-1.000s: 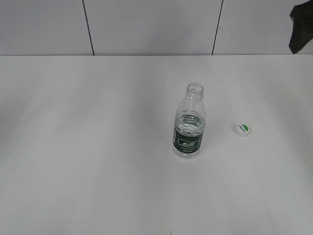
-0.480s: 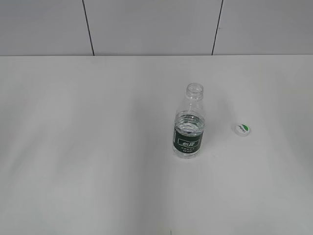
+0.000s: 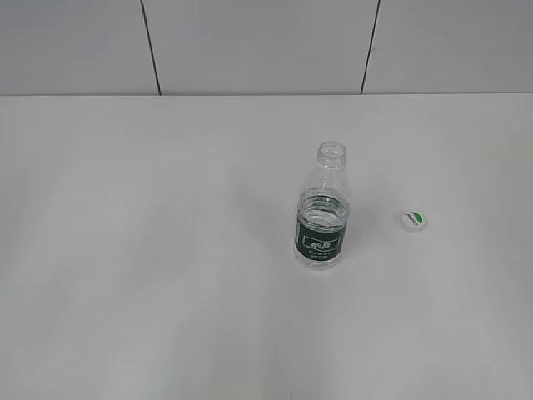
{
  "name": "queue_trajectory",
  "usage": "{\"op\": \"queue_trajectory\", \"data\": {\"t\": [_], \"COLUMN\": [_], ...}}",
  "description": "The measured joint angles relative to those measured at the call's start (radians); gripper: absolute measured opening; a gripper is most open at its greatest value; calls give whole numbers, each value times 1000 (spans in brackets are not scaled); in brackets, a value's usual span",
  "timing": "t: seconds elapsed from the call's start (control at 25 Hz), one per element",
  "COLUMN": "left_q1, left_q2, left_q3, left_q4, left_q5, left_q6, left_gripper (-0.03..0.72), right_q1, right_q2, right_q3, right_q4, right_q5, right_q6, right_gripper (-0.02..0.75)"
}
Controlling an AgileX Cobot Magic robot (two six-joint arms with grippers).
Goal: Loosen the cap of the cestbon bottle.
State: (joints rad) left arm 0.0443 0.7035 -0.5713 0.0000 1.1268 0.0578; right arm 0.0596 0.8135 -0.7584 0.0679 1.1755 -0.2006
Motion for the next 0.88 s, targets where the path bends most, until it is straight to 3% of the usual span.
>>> {"op": "queue_trajectory", "data": {"t": [0.28,0.88], "left_q1": [0,0], "left_q2": [-225,-523], "left_q3": [39,41], "left_q4": [6,0], "left_q5": [-59,-59], "left_q6": [0,0], "left_gripper": [555,534], "right_q1": [0,0], "right_q2": [-277,-505], "right_q3": [79,242], "right_q4": [1,3], "right_q5": [-45,-71], "right_q6": [5,40], "right_gripper": [592,592]}}
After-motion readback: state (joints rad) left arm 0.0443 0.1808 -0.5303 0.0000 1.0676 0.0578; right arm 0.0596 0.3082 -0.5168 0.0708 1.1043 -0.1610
